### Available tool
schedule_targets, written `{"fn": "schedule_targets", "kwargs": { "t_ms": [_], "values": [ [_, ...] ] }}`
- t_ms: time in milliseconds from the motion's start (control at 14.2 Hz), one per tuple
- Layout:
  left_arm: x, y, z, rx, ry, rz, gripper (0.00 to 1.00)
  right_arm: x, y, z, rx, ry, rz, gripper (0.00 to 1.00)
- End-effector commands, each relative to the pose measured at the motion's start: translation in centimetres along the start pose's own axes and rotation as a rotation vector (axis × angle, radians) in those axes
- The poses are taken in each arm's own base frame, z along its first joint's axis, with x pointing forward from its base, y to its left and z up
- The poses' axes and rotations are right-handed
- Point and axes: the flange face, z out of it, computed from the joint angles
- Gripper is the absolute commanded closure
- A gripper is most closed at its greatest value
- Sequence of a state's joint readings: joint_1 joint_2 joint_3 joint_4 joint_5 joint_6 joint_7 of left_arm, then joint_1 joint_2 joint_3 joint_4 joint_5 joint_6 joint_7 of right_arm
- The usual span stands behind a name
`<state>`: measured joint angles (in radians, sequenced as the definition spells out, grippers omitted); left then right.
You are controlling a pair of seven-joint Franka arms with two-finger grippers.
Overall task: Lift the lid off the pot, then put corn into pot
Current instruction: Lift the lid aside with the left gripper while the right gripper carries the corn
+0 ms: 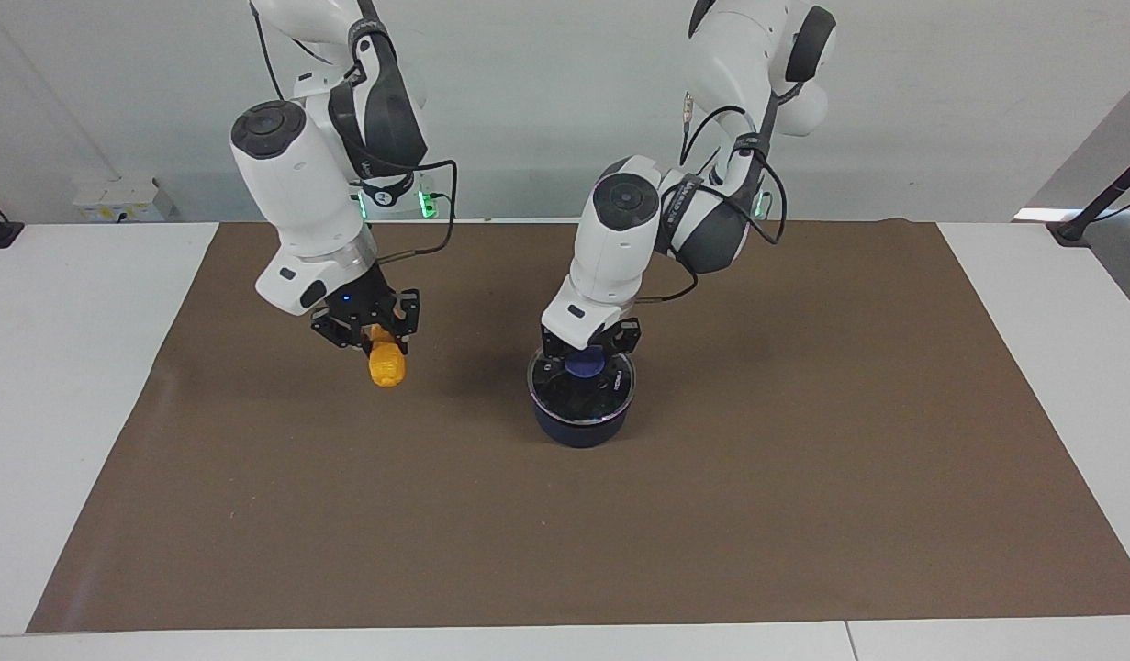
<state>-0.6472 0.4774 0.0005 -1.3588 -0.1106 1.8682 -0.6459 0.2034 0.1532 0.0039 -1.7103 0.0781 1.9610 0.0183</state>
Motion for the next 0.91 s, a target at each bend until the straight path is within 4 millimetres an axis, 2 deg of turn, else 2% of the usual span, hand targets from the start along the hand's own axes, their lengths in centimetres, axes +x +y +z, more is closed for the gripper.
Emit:
{"fn": "schedule_targets", "kwargs": {
  "t_ms": [0,70,141,211,352,422,492,633,703,773,844],
  "values": [
    [-0.6,-2.6,-5.3,-0.024,-0.015,-0.033,0.74,0.9,-2.8,0.3,0.017,0.023,-0.021,1.0],
    [-0.8,-3.6,-6.9,-0.022,-0.019,-0.037,0.75,1.3,-4.6,0.4,0.024,0.029,-0.024,1.0],
    [-0.3,-5.7,-8.2,-0.011,-0.034,-0.041,0.75,1.6,-7.3,1.0,0.034,0.028,0.011,1.0],
    [0.1,-7.7,-9.7,-0.007,-0.042,-0.024,0.75,1.9,-9.1,0.9,0.039,0.051,0.05,1.0],
    [1.3,-13.0,-11.6,0.017,-0.077,0.022,0.75,2.4,-12.7,2.4,0.049,0.052,0.057,1.0],
    [2.3,-16.4,-12.3,0.02,-0.096,0.042,0.75,3.0,-15.9,3.2,0.055,0.049,0.053,1.0],
    [3.5,-19.7,-12.7,0.018,-0.103,0.055,0.75,3.7,-18.5,4.4,0.058,0.048,0.064,1.0],
    [5.3,-26.3,-12.4,0.006,-0.106,0.096,0.75,5.0,-22.8,8.2,0.064,0.044,0.082,1.0],
    [6.0,-29.8,-12.1,-0.002,-0.094,0.127,0.75,4.9,-24.6,10.3,0.073,0.043,0.069,1.0],
    [6.5,-33.9,-11.7,0.002,-0.061,0.14,0.75,4.5,-26.1,10.6,0.087,0.06,0.054,1.0],
    [6.6,-37.0,-10.8,0.007,-0.029,0.145,0.75,3.4,-27.0,12.2,0.078,0.04,0.044,1.0]
  ]
}}
